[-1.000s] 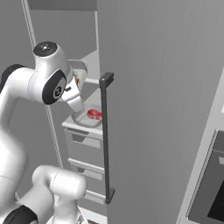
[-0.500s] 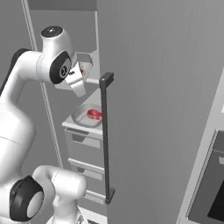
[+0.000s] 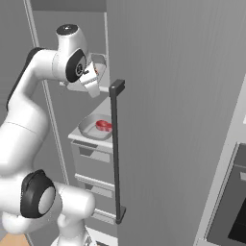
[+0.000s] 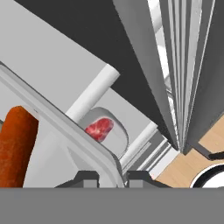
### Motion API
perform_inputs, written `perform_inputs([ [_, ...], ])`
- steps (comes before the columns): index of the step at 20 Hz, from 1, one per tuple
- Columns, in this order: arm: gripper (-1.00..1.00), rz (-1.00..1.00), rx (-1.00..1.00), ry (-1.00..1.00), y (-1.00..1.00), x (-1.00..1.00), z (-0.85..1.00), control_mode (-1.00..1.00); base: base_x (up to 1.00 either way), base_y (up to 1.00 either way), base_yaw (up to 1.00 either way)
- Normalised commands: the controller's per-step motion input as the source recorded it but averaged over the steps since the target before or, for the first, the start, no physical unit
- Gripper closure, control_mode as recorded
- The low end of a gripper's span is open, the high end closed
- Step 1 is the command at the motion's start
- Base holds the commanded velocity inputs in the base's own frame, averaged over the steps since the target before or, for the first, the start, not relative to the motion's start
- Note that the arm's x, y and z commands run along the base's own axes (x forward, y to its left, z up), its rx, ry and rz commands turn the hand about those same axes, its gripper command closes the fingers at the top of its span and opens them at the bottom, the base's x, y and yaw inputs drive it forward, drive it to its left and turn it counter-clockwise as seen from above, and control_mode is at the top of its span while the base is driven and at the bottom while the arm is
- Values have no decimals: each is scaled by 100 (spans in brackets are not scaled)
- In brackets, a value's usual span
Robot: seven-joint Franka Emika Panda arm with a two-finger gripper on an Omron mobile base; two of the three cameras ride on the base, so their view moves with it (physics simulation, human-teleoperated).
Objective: Take the meat container that has the steak and place it on the second highest rack of the freezer. Then take the vegetable container that has the carrot and garlic and place it on the highest rack of the freezer.
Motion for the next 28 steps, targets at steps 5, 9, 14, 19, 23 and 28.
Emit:
perform_inputs([
  [5, 100, -2, 0, 0, 0, 59, 9, -100, 0, 0, 0],
  [9, 100, -4, 0, 0, 0, 47, 2, -100, 0, 0, 0],
  [14, 100, -3, 0, 0, 0, 46, 0, -100, 0, 0, 0],
  [19, 100, -2, 0, 0, 0, 41, -2, -100, 0, 0, 0],
  [23, 100, 0, 0, 0, 0, 18, -24, -100, 0, 0, 0],
  [28, 100, 0, 0, 1, -2, 12, -27, -100, 0, 0, 0],
])
